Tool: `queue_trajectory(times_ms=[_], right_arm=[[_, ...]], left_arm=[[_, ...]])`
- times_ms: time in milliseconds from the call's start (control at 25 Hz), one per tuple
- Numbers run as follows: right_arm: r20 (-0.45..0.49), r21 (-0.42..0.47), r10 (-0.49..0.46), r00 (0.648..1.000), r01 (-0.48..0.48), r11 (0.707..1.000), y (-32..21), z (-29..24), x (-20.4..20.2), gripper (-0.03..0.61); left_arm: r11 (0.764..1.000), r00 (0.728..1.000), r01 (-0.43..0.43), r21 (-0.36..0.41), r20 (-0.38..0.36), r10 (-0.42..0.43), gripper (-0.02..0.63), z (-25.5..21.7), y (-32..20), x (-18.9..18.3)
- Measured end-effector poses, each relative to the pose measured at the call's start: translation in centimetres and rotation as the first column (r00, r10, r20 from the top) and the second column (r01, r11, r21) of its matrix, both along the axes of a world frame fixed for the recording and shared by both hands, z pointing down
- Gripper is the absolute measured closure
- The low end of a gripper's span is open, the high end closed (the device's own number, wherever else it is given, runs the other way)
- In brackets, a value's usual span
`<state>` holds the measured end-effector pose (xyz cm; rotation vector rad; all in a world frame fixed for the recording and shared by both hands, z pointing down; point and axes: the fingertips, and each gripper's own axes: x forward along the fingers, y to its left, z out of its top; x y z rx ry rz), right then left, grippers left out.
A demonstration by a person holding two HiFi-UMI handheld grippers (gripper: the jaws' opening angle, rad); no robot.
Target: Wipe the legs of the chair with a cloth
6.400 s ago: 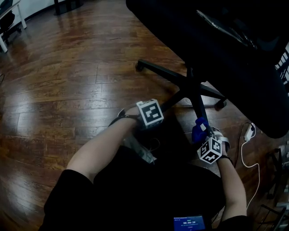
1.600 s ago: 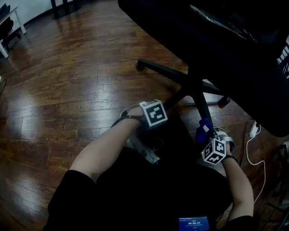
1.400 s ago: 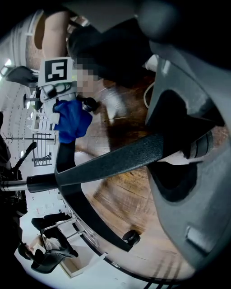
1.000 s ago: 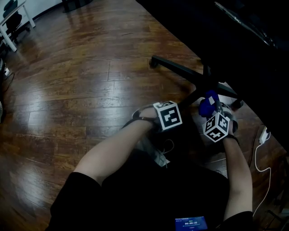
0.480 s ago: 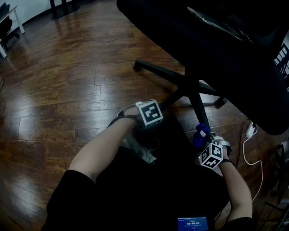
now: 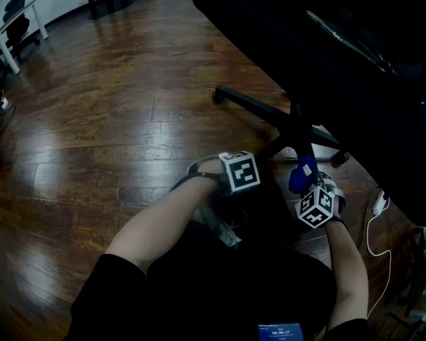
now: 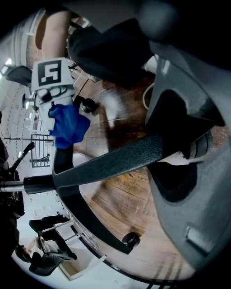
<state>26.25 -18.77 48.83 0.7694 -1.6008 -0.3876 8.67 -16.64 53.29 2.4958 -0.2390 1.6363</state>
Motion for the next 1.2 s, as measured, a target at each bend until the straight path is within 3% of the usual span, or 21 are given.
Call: queue_trajectory(times_ms=[200, 360, 640, 880, 1040, 1200], right_arm=[[0.055, 0.115, 0.063, 0.996, -0.069, 0.991, -7.4, -2.7, -2.8, 0.5], [0.061, 0.145, 0.024, 0.998, -0.033, 0.989, -7.3, -2.8, -3.4, 0.5], [0.058, -0.016, 0.011, 0.998, -0.01, 1.0, 0.2, -0.4, -0.6, 0.5], [-0.023, -0.119, -0.025, 0.999, 0.022, 0.993, 8.9, 2.5, 2.7, 0.5], [-0.043, -0.162, -0.019, 0.999, 0.012, 0.987, 10.2, 3.0, 3.5, 0.5], [0.0, -0.147, -0.005, 1.0, 0.005, 0.989, 8.1, 2.2, 2.7, 0.5]], left_arm=[[1.0, 0.999, -0.027, 0.002, -0.04, 0.027, 0.393, -0.2, -0.3, 0.9], [1.0, 0.998, -0.025, -0.01, -0.05, 0.025, 0.393, 0.1, -0.4, 0.7], [1.0, 1.0, 0.015, -0.001, -0.01, -0.015, 0.394, 0.1, -0.6, -0.4], [1.0, 1.0, 0.019, -0.014, 0.001, -0.019, 0.394, 0.2, -0.4, -0.6], [0.999, 1.0, 0.024, -0.026, -0.01, -0.024, 0.394, 0.2, -0.2, -0.4], [0.999, 1.0, 0.017, -0.027, 0.006, -0.017, 0.394, 0.2, 0.1, -0.5]])
